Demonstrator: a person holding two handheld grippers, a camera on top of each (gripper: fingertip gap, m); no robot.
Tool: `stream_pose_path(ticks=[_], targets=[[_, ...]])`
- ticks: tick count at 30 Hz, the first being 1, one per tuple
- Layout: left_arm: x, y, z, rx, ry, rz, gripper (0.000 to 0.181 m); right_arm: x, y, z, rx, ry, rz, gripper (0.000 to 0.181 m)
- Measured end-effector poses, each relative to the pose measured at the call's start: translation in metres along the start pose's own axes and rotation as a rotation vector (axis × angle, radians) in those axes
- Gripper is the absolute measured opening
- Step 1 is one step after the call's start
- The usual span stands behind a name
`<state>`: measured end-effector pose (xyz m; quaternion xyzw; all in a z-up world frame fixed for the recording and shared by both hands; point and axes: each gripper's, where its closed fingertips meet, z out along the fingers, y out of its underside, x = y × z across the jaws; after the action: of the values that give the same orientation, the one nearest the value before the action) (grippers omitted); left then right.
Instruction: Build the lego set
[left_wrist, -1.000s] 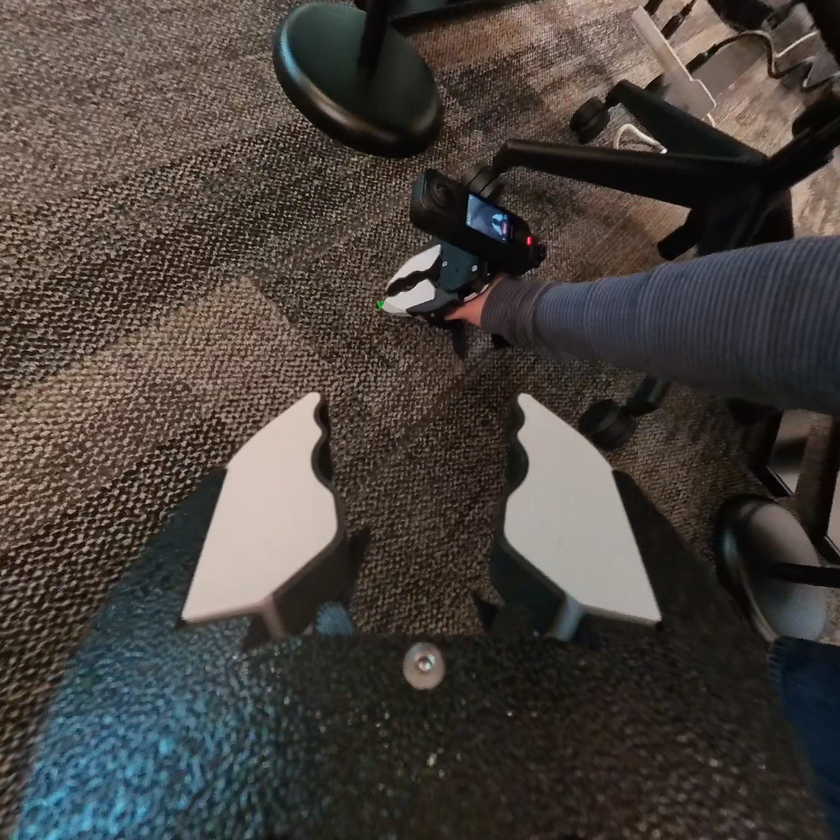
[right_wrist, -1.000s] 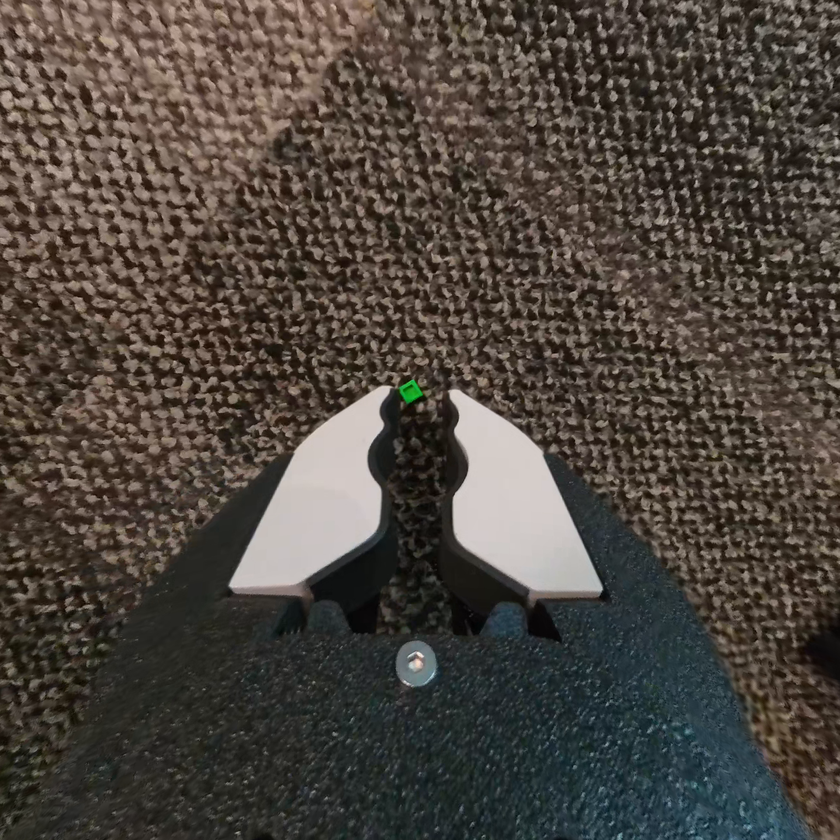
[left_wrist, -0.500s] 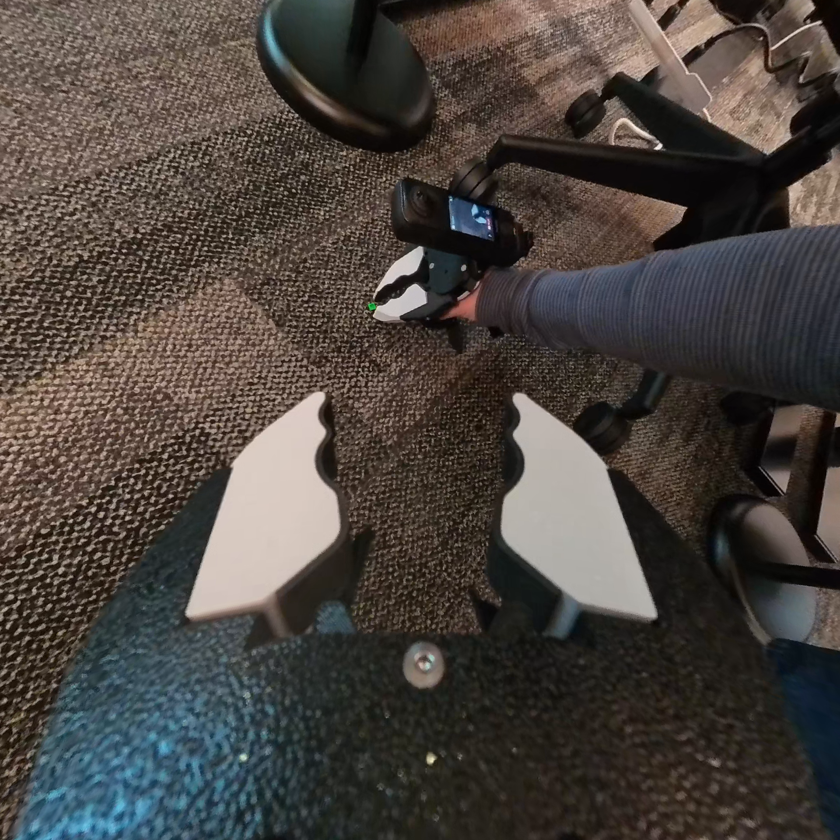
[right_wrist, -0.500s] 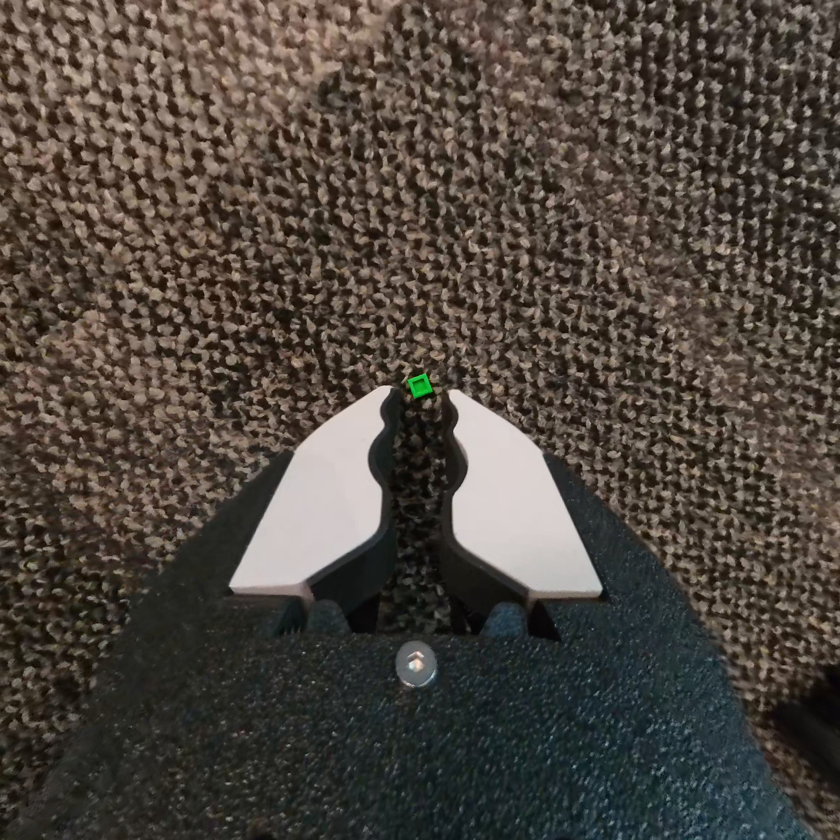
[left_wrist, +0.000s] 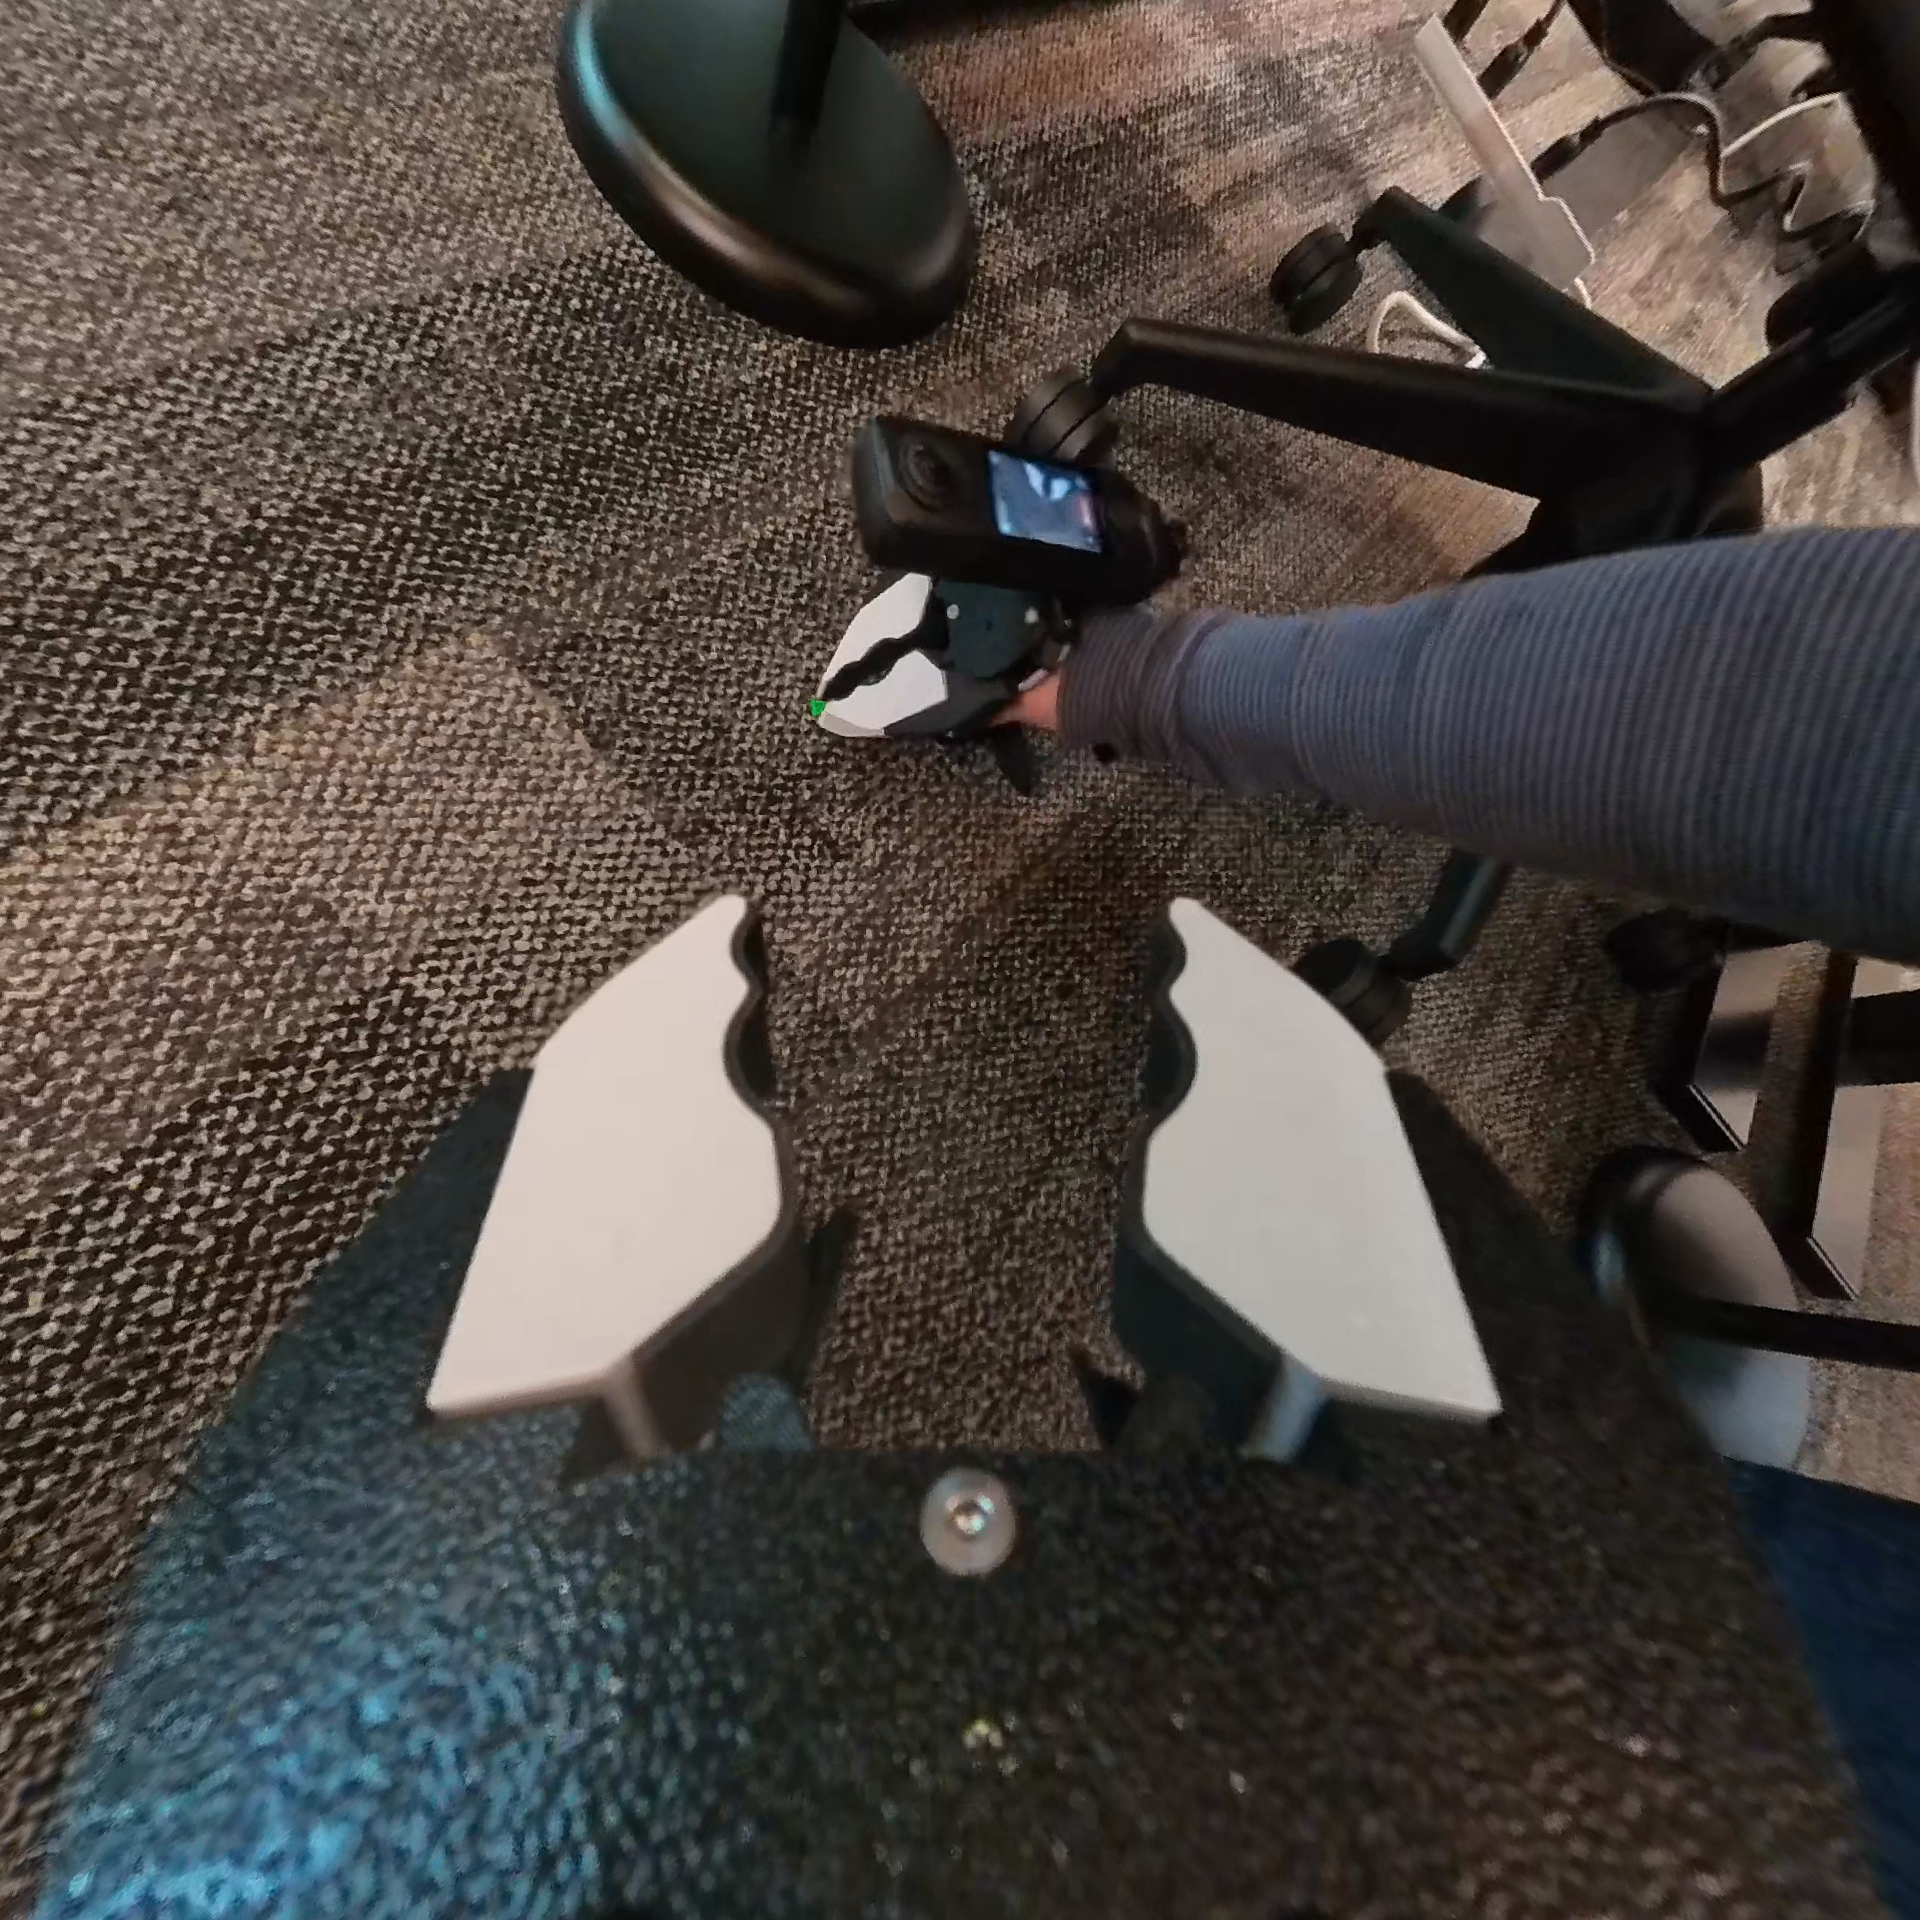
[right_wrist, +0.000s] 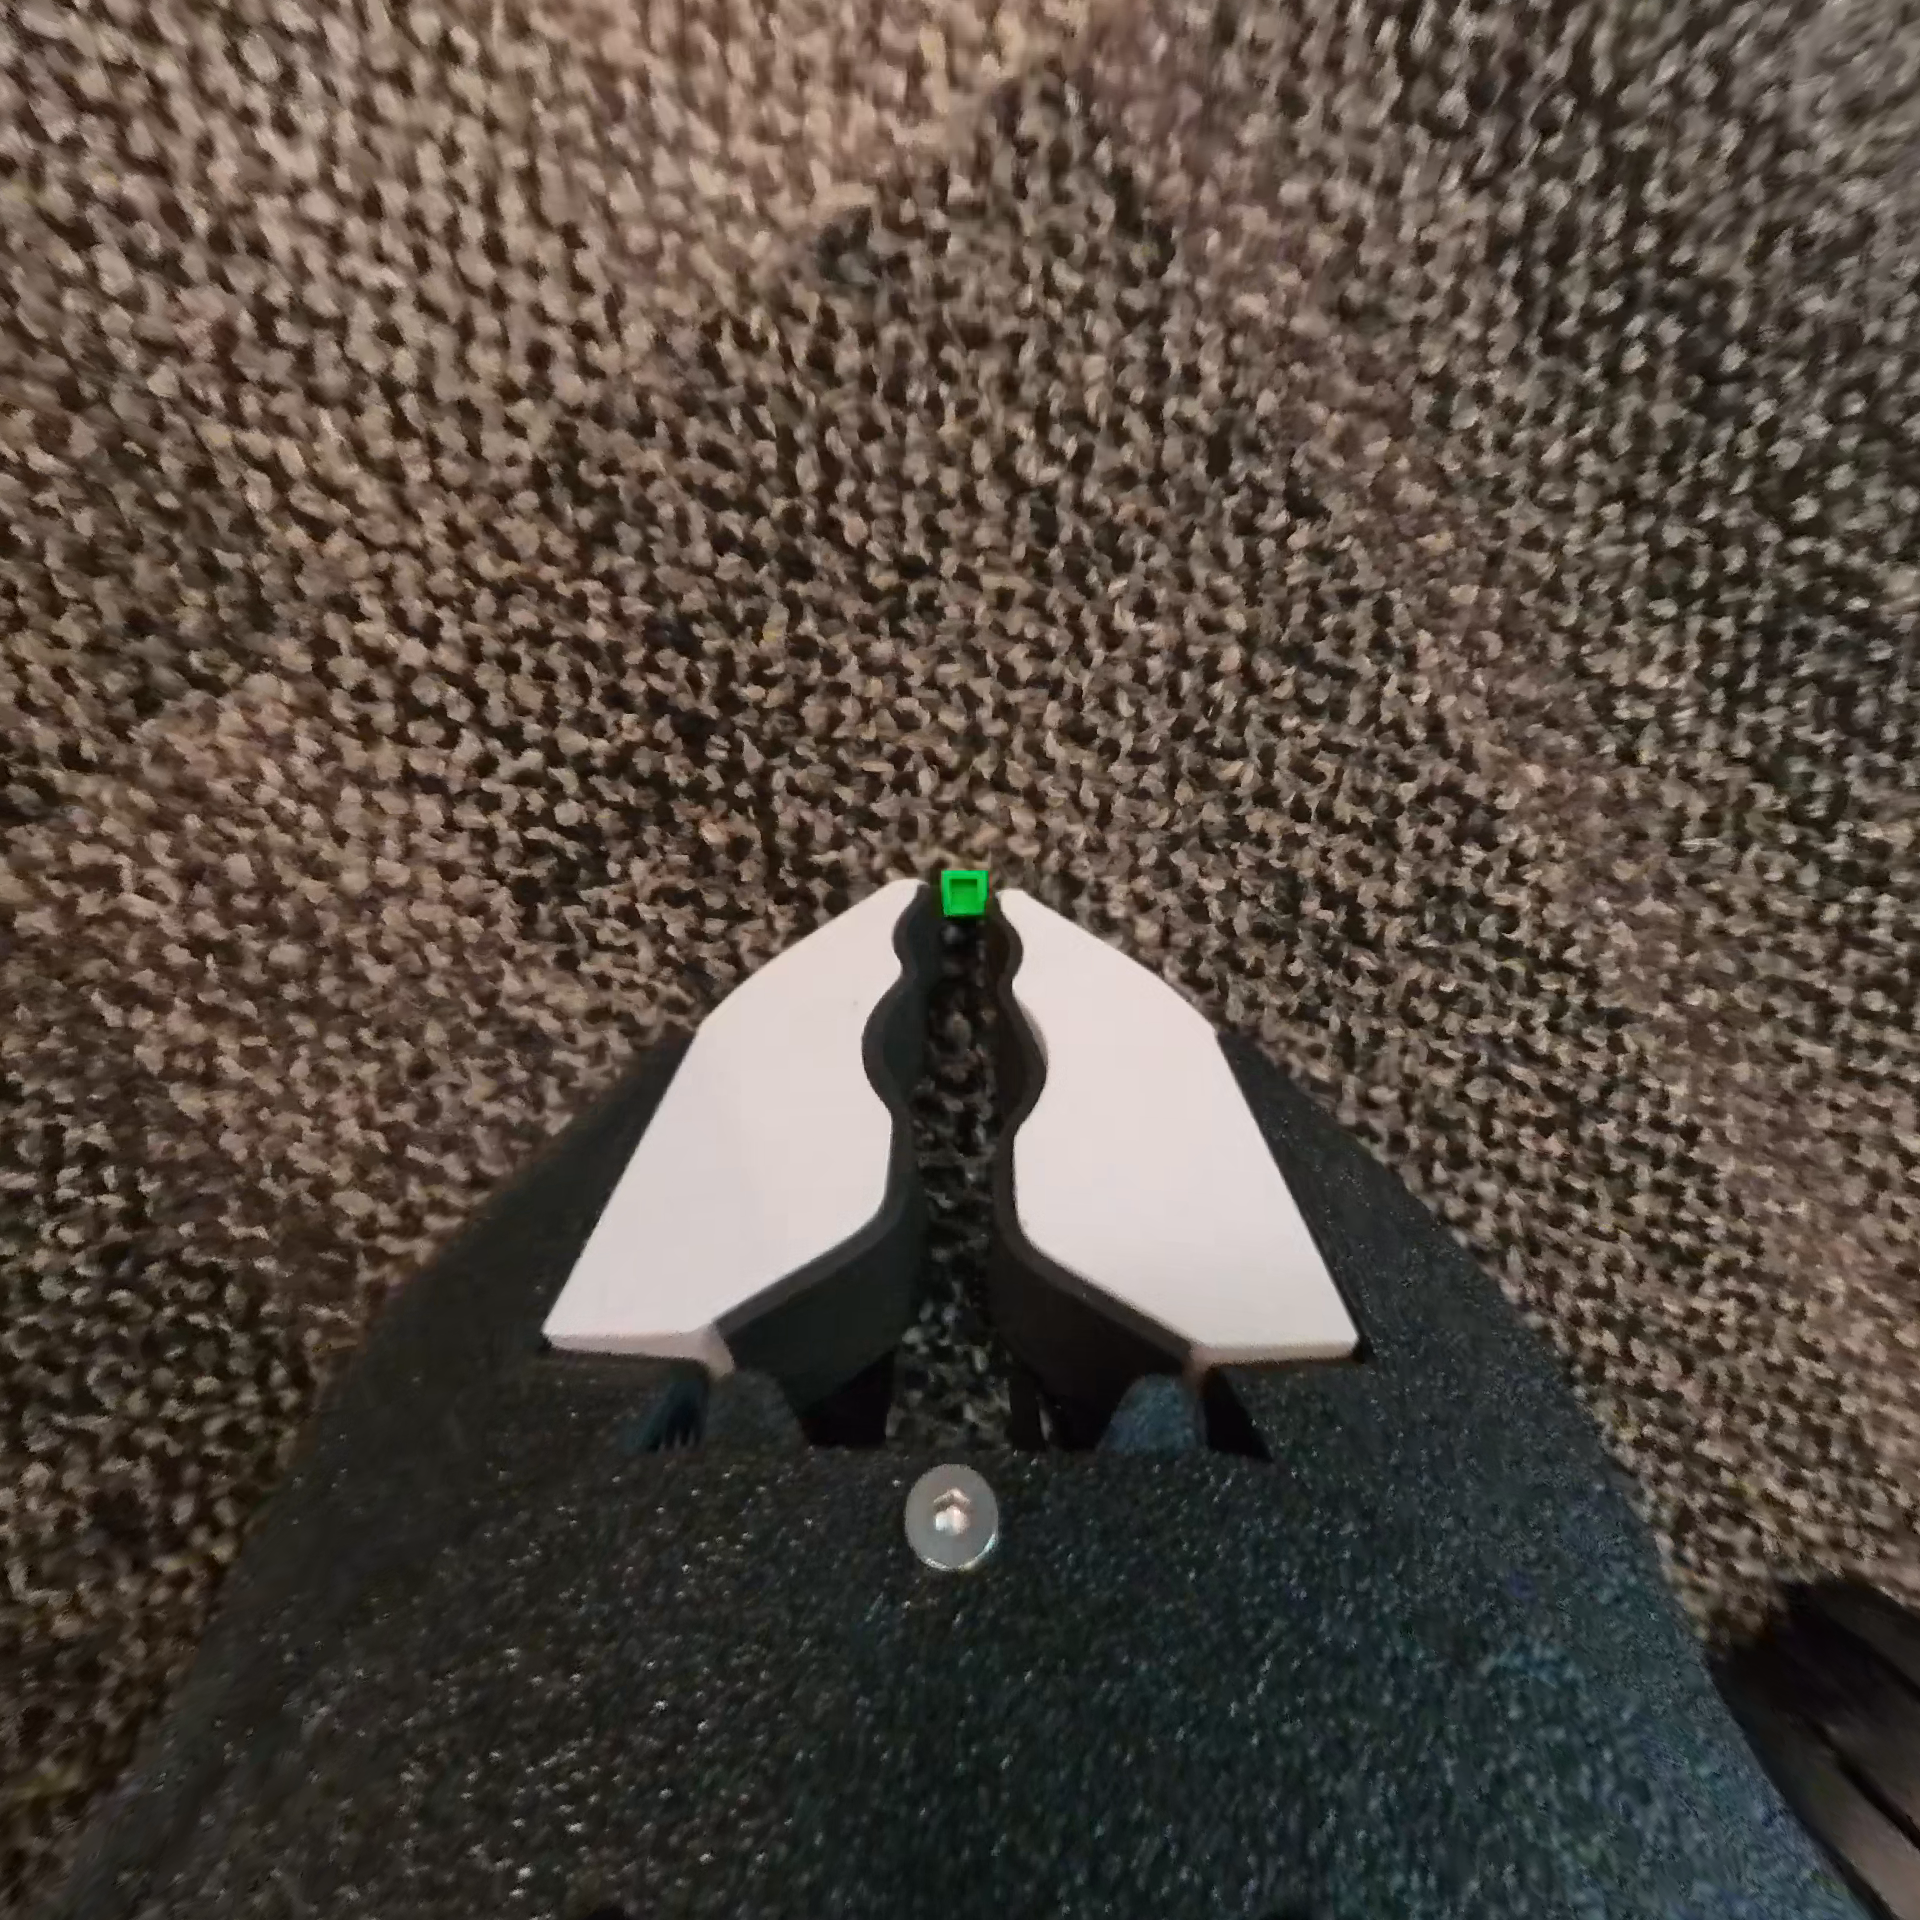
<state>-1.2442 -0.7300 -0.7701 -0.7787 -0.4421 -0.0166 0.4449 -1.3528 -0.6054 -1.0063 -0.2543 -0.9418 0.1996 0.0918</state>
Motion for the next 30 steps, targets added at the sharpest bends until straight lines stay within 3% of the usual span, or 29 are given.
stream_pose_path(ticks=[4,8,13,18,25,30], targets=[[0.003,0.001,-0.009,0.015,-0.009,-0.015,0.069,-0.003,-0.018,-0.025,0.079,0.087,-0.019,0.008],[0.012,-0.006,-0.034,0.004,-0.060,0.019,0.072,-0.017,-0.046,-0.073,0.136,0.143,-0.036,0.008],[0.047,-0.029,-0.086,0.021,-0.109,0.044,0.077,-0.041,-0.089,-0.162,0.189,0.219,-0.002,0.008],[0.085,-0.046,-0.160,0.083,-0.206,0.091,0.080,-0.090,-0.138,-0.265,0.281,0.282,0.027,0.008],[0.173,-0.043,-0.306,0.266,-0.285,0.039,0.080,-0.226,-0.197,-0.445,0.491,0.343,0.129,0.008],[0.254,-0.021,-0.402,0.424,-0.294,-0.002,0.079,-0.345,-0.204,-0.573,0.629,0.401,0.173,0.008]])
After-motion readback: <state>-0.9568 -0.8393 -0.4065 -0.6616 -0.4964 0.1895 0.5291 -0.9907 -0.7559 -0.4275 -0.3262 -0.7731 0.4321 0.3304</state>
